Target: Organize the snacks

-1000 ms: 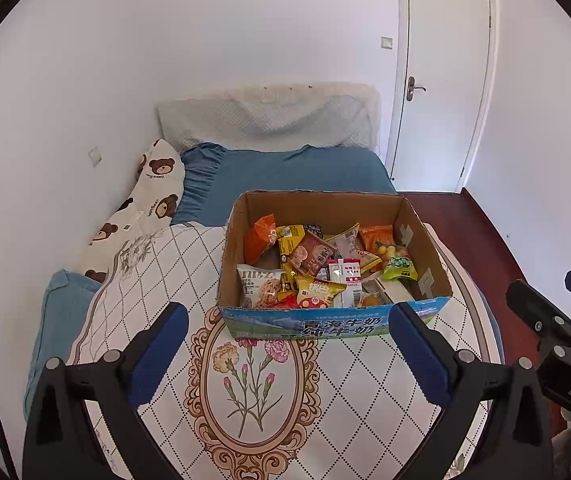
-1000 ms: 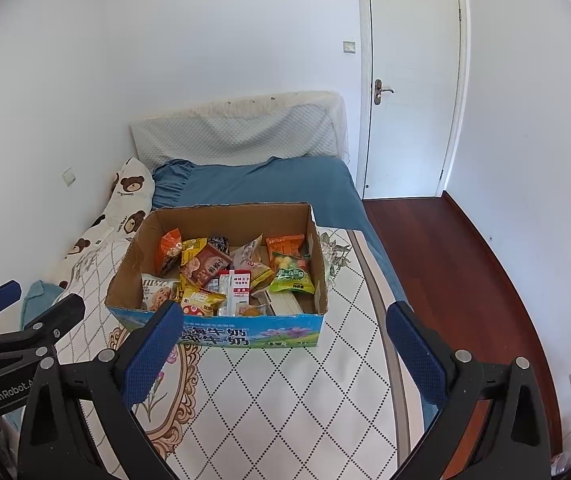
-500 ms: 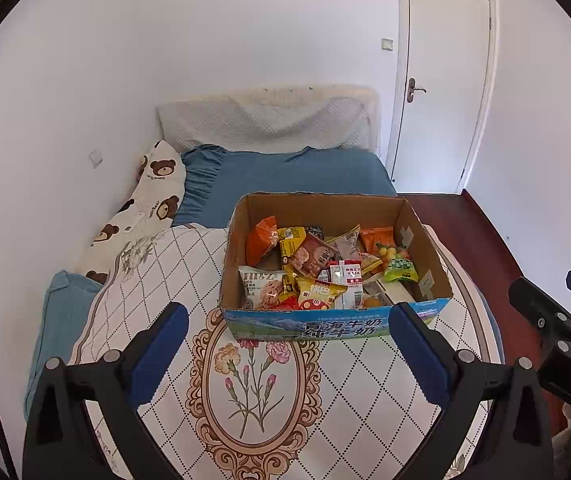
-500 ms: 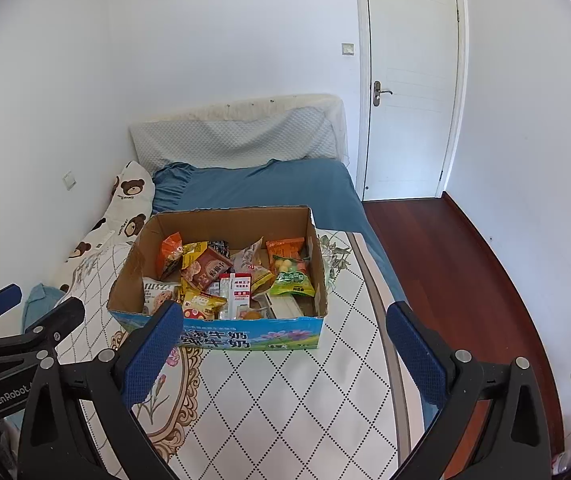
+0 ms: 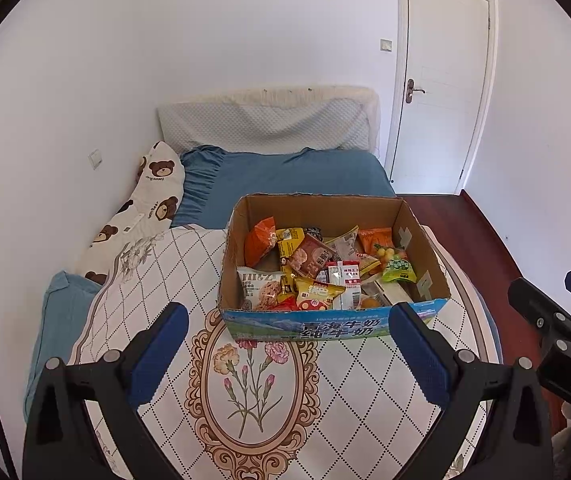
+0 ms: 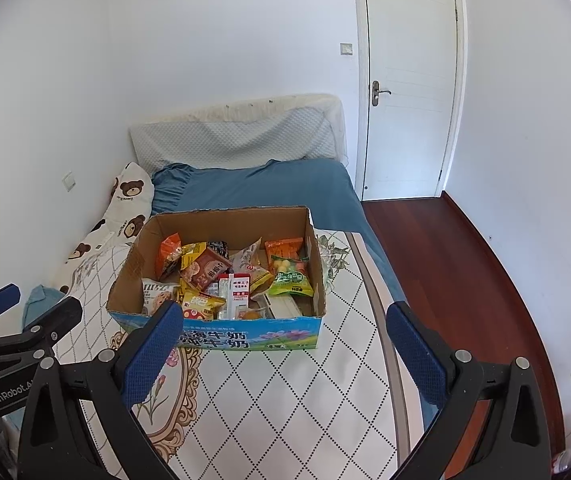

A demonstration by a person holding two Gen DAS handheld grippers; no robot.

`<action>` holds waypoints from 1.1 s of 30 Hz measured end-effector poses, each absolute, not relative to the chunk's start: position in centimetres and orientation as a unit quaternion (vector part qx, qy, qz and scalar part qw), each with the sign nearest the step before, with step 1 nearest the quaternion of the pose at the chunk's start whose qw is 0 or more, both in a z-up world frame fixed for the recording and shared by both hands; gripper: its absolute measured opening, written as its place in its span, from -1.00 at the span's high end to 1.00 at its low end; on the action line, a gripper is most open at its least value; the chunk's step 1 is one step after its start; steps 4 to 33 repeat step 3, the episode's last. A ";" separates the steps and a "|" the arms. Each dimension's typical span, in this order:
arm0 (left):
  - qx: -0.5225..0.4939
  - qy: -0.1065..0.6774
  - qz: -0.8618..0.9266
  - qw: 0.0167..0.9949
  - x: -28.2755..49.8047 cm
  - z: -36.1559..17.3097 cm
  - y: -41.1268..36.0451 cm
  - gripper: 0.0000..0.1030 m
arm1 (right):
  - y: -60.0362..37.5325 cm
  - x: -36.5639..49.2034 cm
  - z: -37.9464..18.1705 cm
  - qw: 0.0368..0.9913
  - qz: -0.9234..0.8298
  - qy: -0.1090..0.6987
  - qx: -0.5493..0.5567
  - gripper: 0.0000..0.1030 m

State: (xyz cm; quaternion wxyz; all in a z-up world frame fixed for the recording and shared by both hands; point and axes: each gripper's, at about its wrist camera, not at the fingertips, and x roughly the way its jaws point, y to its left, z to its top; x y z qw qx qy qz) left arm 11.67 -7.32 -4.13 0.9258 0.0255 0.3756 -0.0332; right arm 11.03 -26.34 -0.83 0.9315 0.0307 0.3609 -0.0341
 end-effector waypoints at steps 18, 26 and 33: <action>0.021 0.370 -0.036 0.928 11.6 -3.8 -7.2 -1.00 | -26.4 11.0 -0.8 0.931 -0.035 0.361 0.030 -1.00; 0.021 0.370 -0.036 0.928 11.6 -3.8 -7.2 -1.00 | -26.4 11.0 -0.8 0.931 -0.035 0.361 0.030 -1.00; 0.021 0.370 -0.036 0.928 11.6 -3.8 -7.2 -1.00 | -26.4 11.0 -0.8 0.931 -0.035 0.361 0.030 -1.00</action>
